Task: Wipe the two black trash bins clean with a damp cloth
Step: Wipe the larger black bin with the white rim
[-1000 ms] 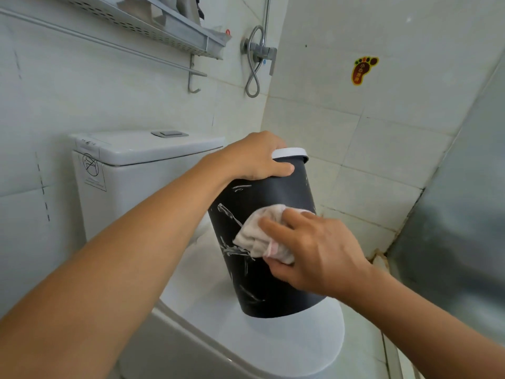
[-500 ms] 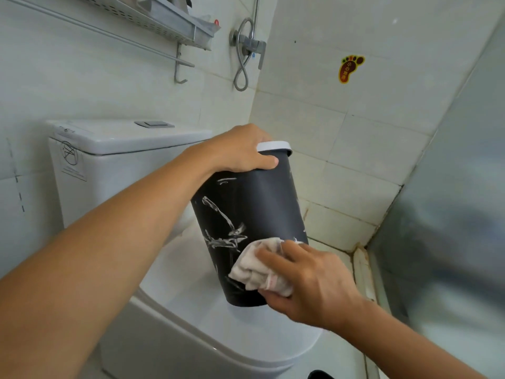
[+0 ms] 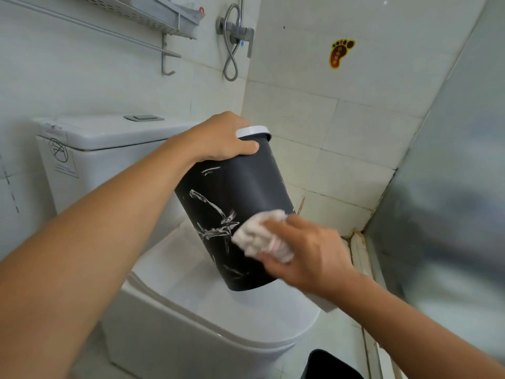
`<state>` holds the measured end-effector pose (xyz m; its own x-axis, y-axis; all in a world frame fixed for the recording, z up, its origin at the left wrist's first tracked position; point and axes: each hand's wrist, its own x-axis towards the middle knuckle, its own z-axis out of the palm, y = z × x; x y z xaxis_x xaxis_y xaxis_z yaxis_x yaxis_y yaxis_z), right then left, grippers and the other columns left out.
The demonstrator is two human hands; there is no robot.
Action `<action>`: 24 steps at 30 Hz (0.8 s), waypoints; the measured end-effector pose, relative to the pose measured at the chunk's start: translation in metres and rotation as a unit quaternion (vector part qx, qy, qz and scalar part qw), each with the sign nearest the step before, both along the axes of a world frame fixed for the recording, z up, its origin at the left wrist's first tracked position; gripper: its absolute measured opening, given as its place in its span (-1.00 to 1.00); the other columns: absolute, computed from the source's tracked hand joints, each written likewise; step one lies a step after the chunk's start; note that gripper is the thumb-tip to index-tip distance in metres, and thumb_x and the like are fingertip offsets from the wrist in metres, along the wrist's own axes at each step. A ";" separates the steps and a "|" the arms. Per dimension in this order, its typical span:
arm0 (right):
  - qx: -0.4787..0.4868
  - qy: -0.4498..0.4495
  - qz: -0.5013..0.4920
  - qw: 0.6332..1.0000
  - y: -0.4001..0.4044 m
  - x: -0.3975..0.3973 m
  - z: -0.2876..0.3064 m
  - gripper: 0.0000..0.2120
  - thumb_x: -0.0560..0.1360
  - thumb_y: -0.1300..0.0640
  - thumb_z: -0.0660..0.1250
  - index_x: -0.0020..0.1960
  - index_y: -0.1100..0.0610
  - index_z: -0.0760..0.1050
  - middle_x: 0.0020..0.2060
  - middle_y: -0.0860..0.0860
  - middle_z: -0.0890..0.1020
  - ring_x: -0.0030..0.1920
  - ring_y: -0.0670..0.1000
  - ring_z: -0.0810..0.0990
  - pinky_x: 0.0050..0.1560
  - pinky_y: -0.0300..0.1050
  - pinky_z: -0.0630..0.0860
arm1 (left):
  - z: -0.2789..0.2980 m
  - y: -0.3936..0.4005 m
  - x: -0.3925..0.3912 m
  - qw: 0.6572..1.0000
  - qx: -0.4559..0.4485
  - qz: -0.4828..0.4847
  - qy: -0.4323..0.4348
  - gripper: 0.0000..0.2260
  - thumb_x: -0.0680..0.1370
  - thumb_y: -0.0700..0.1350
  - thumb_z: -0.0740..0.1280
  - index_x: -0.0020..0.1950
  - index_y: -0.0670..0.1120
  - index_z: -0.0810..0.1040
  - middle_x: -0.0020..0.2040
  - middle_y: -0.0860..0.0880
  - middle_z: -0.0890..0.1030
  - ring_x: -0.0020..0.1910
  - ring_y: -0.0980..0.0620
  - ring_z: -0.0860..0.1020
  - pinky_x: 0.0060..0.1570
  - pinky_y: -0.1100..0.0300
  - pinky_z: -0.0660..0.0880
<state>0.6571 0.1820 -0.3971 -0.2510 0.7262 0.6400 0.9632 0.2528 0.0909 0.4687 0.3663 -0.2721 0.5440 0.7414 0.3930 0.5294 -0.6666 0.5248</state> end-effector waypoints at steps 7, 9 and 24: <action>-0.008 0.054 0.013 0.998 -0.006 -0.011 -0.012 -0.54 0.43 -0.31 0.37 0.26 -0.15 0.56 -0.03 -0.14 0.63 -0.16 0.04 0.65 -0.31 -0.06 0.58 | -0.001 -0.002 0.000 1.000 0.000 0.010 0.000 -0.70 0.53 0.13 0.42 0.03 -0.10 0.62 -0.04 -0.08 0.68 -0.02 -0.13 0.65 -0.03 -0.03 0.57; -0.056 -0.014 0.043 0.997 -0.015 -0.009 -0.021 -0.55 0.43 -0.30 0.38 0.28 -0.20 0.56 -0.03 -0.16 0.64 -0.15 -0.01 0.65 -0.32 -0.10 0.55 | -0.001 -0.001 -0.001 1.000 -0.005 0.011 -0.004 -0.70 0.53 0.12 0.42 0.02 -0.11 0.61 -0.05 -0.10 0.67 -0.04 -0.14 0.65 -0.07 0.01 0.53; -0.109 0.055 0.038 0.992 0.004 -0.008 0.009 -0.56 0.44 -0.39 0.32 0.27 -0.31 0.53 -0.06 -0.22 0.63 -0.10 -0.10 0.60 -0.15 -0.12 0.57 | -0.002 0.000 -0.003 1.000 0.007 0.005 0.004 -0.77 0.55 0.11 0.41 -0.11 -0.03 0.54 -0.12 -0.02 0.61 -0.14 -0.05 0.58 -0.12 0.03 0.49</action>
